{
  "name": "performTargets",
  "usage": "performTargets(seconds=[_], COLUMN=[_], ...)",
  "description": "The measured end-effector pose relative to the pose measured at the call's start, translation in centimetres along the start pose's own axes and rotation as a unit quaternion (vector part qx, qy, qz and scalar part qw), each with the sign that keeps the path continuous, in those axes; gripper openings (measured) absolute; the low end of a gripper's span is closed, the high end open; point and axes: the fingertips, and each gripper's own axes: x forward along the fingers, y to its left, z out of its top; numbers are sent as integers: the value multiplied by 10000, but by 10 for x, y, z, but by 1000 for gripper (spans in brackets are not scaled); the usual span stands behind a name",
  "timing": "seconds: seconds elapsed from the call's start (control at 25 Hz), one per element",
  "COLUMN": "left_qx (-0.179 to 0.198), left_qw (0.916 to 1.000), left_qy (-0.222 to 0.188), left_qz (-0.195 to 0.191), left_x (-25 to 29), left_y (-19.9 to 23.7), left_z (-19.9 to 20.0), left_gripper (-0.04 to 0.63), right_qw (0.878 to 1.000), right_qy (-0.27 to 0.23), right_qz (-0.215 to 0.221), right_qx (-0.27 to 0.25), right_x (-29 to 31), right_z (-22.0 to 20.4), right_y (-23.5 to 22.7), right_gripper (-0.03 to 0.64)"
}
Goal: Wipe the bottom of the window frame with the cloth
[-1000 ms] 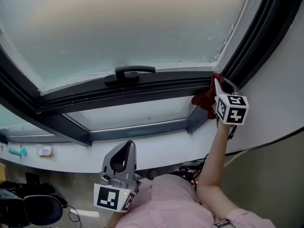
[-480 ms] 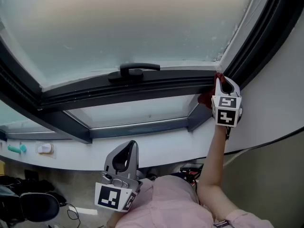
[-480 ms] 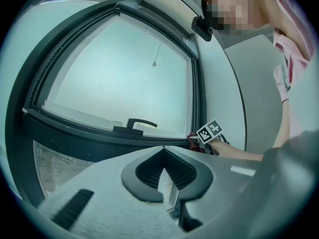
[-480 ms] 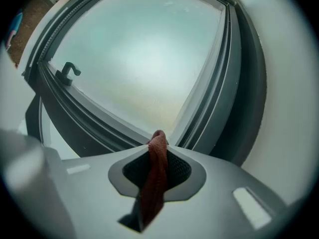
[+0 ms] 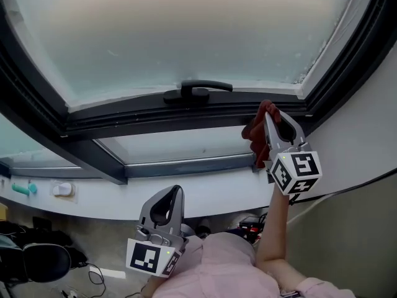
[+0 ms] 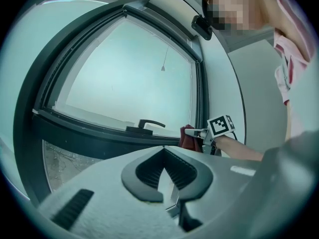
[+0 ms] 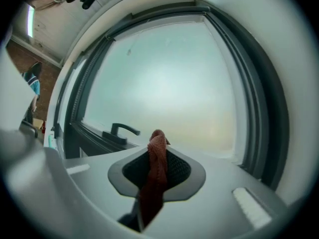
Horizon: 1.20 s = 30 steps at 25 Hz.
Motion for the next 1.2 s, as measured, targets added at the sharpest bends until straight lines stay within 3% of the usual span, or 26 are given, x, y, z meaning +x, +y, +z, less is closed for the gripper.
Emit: performTargets(seconds=[0.24,0.64,0.84,1.2], left_qx=[-51,-186,-157,-114], left_qw=[9998,9990,9991,9998], left_qy=[55,143,79,-18], left_qz=[191,368,398,142], left_x=[-31,-68,-79,-76], left_y=[34,80,94,98], left_z=[10,4,8,15], left_gripper=[0,0,0,0], right_qw=[9973,9913,9889,9932], right_qy=[195,687,827,686], right_qz=[617,864,632,398], right_qx=[-338,-719,-1059,-851], right_x=[29,68,79,79], right_z=[8,-22,-25,-26], right_y=[91,167,180,181], right_gripper=[55,55,55,55])
